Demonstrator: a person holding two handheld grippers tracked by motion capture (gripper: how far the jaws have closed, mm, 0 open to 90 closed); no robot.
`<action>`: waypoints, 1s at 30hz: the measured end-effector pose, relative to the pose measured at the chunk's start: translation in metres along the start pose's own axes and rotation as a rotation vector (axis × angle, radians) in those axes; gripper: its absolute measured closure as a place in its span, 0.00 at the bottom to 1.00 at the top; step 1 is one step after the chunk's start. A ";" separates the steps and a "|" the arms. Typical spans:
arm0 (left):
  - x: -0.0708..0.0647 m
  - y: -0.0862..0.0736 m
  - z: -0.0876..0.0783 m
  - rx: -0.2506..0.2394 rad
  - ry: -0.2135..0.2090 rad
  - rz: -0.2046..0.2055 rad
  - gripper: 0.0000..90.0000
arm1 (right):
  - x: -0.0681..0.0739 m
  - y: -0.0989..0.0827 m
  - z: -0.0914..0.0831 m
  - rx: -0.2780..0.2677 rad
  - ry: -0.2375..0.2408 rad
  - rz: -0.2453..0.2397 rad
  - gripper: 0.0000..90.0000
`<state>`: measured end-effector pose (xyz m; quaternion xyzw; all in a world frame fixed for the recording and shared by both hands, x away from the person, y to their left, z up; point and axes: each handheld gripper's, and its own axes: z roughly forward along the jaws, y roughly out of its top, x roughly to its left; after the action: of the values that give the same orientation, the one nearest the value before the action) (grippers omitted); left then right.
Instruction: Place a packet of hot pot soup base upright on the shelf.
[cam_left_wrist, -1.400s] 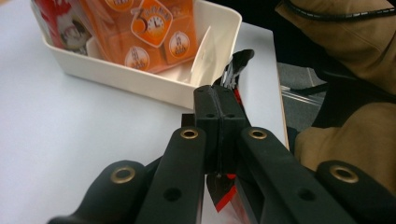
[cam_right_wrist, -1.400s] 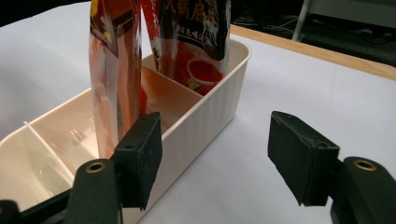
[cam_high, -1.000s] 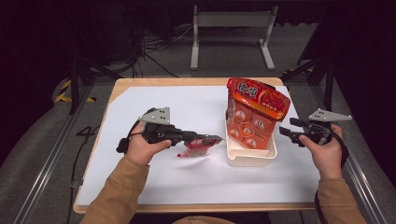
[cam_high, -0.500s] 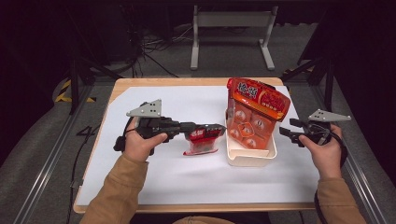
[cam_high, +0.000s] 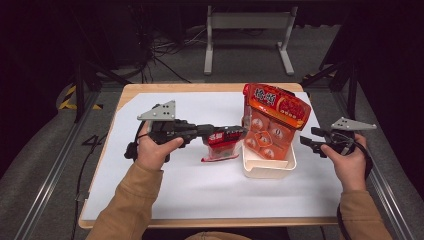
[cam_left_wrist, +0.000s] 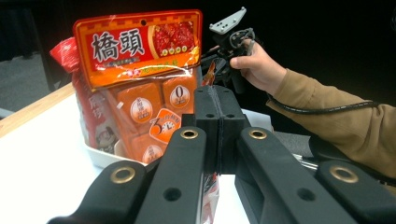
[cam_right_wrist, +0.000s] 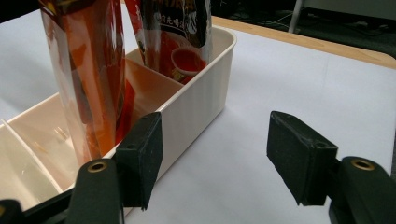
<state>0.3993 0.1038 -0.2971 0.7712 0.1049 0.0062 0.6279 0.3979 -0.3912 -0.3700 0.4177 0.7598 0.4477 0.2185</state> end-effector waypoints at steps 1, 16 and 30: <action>0.000 0.002 0.002 0.000 -0.005 0.005 1.00 | 0.000 0.000 0.000 0.000 0.000 0.000 0.40; -0.001 0.016 0.030 -0.008 -0.022 0.020 1.00 | -0.002 -0.002 0.001 0.008 0.001 0.007 0.40; 0.000 0.021 0.059 0.000 -0.039 0.033 1.00 | -0.005 -0.003 0.003 0.008 -0.004 0.016 0.39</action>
<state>0.4108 0.0428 -0.2889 0.7729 0.0798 0.0015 0.6294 0.4008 -0.3949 -0.3745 0.4254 0.7578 0.4455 0.2151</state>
